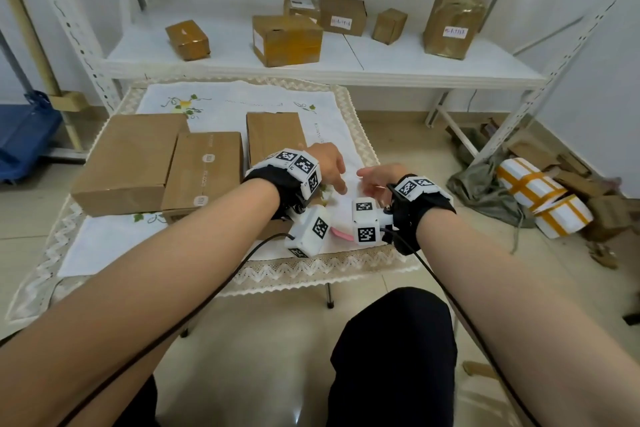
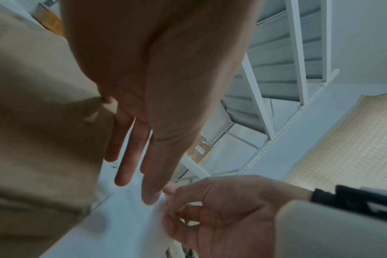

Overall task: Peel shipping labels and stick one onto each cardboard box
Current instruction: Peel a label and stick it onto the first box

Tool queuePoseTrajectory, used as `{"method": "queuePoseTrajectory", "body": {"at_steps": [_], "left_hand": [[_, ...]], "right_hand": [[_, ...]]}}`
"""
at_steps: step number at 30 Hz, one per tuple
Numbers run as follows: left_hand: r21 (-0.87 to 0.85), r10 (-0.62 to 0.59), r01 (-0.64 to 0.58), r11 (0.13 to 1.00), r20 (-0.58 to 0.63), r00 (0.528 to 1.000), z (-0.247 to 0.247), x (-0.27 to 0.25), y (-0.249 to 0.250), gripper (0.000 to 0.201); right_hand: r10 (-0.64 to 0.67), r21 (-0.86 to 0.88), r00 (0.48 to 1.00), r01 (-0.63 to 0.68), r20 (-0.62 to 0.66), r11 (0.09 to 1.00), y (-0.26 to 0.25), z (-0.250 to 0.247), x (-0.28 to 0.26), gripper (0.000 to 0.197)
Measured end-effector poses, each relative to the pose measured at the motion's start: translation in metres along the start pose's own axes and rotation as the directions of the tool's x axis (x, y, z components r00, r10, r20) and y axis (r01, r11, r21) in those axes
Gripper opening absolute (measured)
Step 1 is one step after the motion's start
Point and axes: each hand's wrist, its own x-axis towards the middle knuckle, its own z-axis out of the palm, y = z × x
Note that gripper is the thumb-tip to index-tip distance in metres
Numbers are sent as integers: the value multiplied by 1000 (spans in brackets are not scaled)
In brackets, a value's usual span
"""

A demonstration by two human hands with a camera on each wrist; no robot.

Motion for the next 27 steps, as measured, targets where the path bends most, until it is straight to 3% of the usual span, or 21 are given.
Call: {"method": "queuePoseTrajectory", "body": {"at_steps": [2,6,9,15,19,21,23,27], "left_hand": [[6,9,-9,1000,-21,1000,2,4,0,46],[32,12,-8,999,-125,992,7,13,-3,26],[19,11,-7,1000,-173,985,9,19,-7,33],[-6,56,-58,998,-169,984,8,22,-14,26],[-130,55,-75,989,-148,988,4,22,-16,17],[-210,43,-77,975,-159,986,0,21,-16,10],[-279,26,-82,957,-199,980,-5,22,-16,19],[-446,-46,-101,889,-306,951,-11,20,-16,29]], "right_hand": [[-23,24,1000,23,2,999,1,-4,-1,29],[-74,2,997,73,24,997,-1,-6,-4,20],[-131,-30,991,132,33,991,-3,-7,-4,18],[-186,250,980,162,76,955,5,3,4,24],[-190,329,978,154,82,932,7,5,-2,38],[-179,313,981,147,78,938,9,7,-1,61],[-187,323,979,153,78,934,13,8,5,77],[-197,364,971,136,135,921,15,6,-3,76]]}}
